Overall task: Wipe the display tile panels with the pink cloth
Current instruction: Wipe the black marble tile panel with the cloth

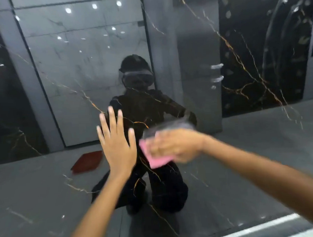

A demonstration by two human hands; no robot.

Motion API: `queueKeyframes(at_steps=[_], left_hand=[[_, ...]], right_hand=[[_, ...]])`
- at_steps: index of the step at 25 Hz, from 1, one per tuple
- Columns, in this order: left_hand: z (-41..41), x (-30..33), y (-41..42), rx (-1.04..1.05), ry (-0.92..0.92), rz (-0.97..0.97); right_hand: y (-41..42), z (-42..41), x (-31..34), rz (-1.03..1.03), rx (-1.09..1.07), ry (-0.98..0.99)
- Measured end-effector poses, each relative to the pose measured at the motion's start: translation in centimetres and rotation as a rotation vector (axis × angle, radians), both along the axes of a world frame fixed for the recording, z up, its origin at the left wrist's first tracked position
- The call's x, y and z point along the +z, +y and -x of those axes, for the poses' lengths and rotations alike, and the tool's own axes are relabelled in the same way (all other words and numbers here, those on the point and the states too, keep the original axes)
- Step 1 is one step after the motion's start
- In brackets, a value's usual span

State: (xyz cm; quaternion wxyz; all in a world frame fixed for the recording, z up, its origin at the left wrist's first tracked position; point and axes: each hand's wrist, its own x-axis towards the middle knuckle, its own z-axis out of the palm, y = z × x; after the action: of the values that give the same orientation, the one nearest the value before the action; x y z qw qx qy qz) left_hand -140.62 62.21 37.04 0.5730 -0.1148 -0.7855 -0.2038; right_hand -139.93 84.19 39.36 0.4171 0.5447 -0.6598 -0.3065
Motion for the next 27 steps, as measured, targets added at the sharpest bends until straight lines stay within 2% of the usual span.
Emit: queueKeyframes(at_steps=[2, 3, 4, 5, 7, 9, 10, 11, 12, 13, 14, 16, 17, 18, 19, 20, 22, 24, 25, 26, 27], left_hand=[[-0.3, -8.4, -0.6, 0.021, -0.034, 0.12], [0.0, -11.7, -1.0, 0.026, -0.049, 0.163], [0.4, -14.0, -1.2, 0.032, -0.057, 0.18], [0.9, -15.1, -1.3, 0.044, -0.06, 0.178], [1.6, -15.7, -1.4, 0.076, -0.048, 0.169], [2.0, -16.2, -1.5, 0.085, -0.006, 0.179], [2.2, -16.6, -1.4, 0.073, 0.012, 0.17], [2.2, -16.9, -1.4, 0.057, 0.025, 0.159], [2.2, -16.9, -1.3, 0.05, 0.04, 0.151], [2.3, -17.0, -1.2, 0.051, 0.053, 0.148], [2.4, -16.9, -1.2, 0.055, 0.058, 0.145], [2.5, -16.5, -1.0, 0.064, 0.06, 0.145], [2.5, -16.5, -0.8, 0.059, 0.06, 0.146], [2.5, -16.6, -0.8, 0.049, 0.06, 0.143], [2.4, -16.7, -0.9, 0.038, 0.061, 0.142], [2.5, -16.8, -1.0, 0.031, 0.064, 0.143], [2.5, -16.9, -1.3, 0.017, 0.044, 0.131], [2.2, -17.1, -1.4, -0.004, 0.027, 0.123], [2.1, -17.1, -1.4, -0.008, 0.027, 0.127], [2.0, -17.1, -1.4, -0.007, 0.026, 0.128], [2.0, -16.9, -1.4, -0.008, 0.021, 0.122]], right_hand=[[2.9, 0.0, 4.8, 0.502, -0.018, 0.131], [4.1, 0.2, 5.0, 0.751, -0.034, 0.159], [4.9, 0.4, 3.7, 0.926, -0.064, 0.173], [5.1, 0.6, 0.5, 0.995, -0.099, 0.188], [4.9, 0.5, -9.5, 0.851, -0.218, 0.139], [5.2, -1.2, -19.8, 0.462, -0.328, 0.007], [5.4, -2.0, -22.7, 0.266, -0.367, -0.094], [5.5, -2.2, -23.5, 0.161, -0.351, -0.168], [5.3, -2.0, -22.2, 0.156, -0.296, -0.174], [4.8, -1.2, -19.4, 0.251, -0.214, -0.126], [4.1, -0.7, -15.3, 0.437, -0.14, -0.066], [2.8, 0.2, -6.5, 0.951, -0.043, 0.057], [1.8, 0.8, -4.3, 1.181, -0.022, 0.067], [0.3, 1.2, -4.4, 1.308, -0.016, 0.071], [-1.2, 1.4, -6.7, 1.284, 0.006, 0.111], [-2.5, 1.6, -10.9, 1.111, 0.003, 0.102], [-3.3, 0.4, -21.3, 0.573, -0.102, -0.052], [-1.4, -1.6, -27.4, 0.141, -0.214, -0.16], [0.0, -1.8, -27.5, 0.077, -0.195, -0.189], [1.4, -1.8, -25.9, 0.104, -0.177, -0.166], [2.8, -1.6, -23.2, 0.229, -0.177, -0.073]])
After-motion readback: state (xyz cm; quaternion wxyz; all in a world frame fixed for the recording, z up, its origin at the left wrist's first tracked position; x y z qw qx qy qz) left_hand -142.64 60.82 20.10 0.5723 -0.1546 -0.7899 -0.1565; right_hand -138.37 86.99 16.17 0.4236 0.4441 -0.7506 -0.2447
